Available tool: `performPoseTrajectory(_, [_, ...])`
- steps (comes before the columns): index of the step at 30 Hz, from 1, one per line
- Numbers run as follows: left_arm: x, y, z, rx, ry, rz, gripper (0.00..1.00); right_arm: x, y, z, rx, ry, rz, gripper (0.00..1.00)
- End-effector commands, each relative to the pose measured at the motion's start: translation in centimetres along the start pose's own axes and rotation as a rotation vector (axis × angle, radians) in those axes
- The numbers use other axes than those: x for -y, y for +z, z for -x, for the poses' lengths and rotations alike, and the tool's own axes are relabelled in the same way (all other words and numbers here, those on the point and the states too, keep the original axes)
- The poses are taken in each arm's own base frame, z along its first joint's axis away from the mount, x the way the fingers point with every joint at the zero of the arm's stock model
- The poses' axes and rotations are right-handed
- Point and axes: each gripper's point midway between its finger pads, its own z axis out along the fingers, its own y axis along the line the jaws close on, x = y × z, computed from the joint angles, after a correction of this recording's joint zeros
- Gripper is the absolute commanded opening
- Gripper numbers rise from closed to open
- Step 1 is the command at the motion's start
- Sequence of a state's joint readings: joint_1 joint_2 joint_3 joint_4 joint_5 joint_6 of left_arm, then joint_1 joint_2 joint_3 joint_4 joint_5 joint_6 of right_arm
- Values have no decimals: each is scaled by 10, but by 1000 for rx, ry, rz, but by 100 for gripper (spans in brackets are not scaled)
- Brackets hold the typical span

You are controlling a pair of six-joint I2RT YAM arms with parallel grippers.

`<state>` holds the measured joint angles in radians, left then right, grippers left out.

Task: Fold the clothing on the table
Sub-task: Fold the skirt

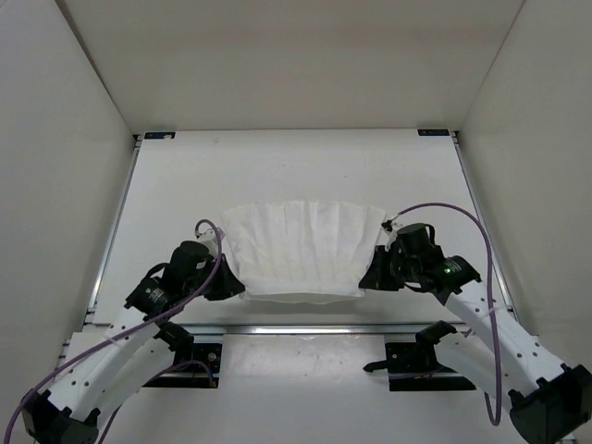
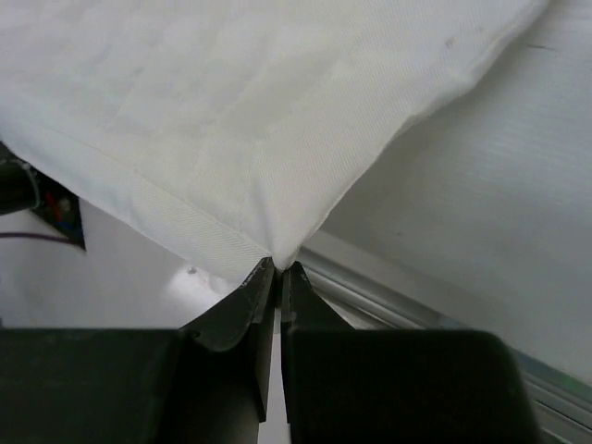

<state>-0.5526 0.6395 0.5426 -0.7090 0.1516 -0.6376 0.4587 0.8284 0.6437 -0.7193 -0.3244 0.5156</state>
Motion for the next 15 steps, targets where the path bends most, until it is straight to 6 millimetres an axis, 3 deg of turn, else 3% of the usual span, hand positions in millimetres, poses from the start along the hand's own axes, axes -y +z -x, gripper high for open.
performPoseTrajectory(1, [-5,-25,-17,-55,-26,6,0,-2,-20,-25,-45,13,27,0])
performPoseTrajectory(7, [12,-58,-16,-31,-72,-85,0,-19,-51,-49,-79,30,140,0])
performPoseTrajectory(9, [22,-73,-5,1,-83,-107,0,-22,-62,-50,-74,39,143,0])
performPoseTrajectory(12, [39,-84,18,64,-81,-154,0,-32,-77,-38,-32,50,177,0])
performPoseTrajectory(15, [51,-73,35,99,-100,-207,0,-36,-80,-13,23,82,200,0])
